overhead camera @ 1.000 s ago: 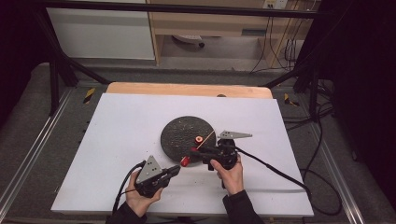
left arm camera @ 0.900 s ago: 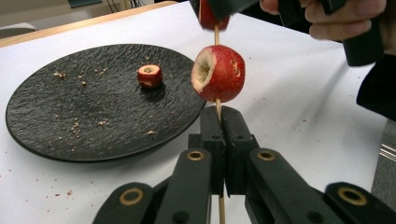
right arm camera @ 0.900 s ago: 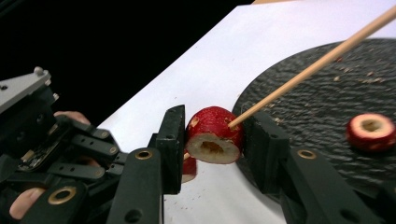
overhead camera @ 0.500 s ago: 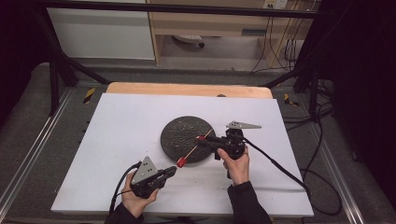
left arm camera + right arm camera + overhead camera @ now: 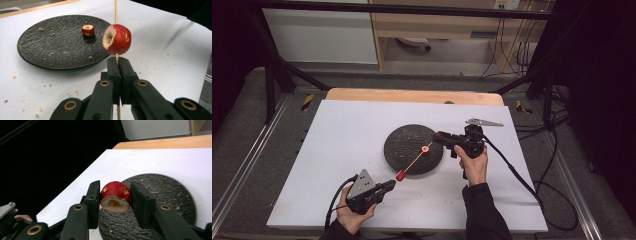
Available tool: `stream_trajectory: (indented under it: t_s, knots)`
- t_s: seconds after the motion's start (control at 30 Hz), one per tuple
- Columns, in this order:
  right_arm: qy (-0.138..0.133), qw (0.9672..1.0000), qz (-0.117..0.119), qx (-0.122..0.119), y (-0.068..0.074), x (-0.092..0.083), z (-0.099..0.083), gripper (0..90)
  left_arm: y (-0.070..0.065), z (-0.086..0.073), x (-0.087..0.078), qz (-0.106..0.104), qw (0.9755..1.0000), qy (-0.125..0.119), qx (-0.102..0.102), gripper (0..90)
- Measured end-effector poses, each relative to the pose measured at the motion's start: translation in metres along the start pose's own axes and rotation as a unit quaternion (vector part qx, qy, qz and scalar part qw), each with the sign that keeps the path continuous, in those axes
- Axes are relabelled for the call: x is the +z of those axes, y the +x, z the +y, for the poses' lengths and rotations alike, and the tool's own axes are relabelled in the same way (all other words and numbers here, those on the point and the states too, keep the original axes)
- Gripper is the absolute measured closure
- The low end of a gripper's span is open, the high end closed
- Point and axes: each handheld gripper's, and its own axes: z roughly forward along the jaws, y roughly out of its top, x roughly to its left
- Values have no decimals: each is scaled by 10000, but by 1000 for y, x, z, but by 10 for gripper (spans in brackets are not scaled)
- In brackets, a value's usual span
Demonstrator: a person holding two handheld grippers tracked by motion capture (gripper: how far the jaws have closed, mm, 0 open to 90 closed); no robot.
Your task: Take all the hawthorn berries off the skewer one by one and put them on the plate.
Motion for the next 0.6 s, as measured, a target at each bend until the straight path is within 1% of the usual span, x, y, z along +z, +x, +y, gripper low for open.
stream_trajectory:
  t_s: [0.13,0.27,0.37,0.53,0.6]
  knots:
    - [-33,9999,-134,17,-5,-2,6,623,5,-2,-6,66,10000,-15,-35,882]
    - [-3,9996,-274,-3,-10,2,7,623,12,-4,-13,155,9998,-55,-104,882]
    - [70,9995,-310,-2,-10,10,4,623,19,-6,-19,230,9995,-88,-177,882]
    - [231,9991,-362,-26,-9,30,-1,624,29,-8,-25,355,9989,-117,-288,882]
    - [321,9986,-426,-58,-8,39,-2,623,32,-8,-25,385,9987,-97,-318,882]
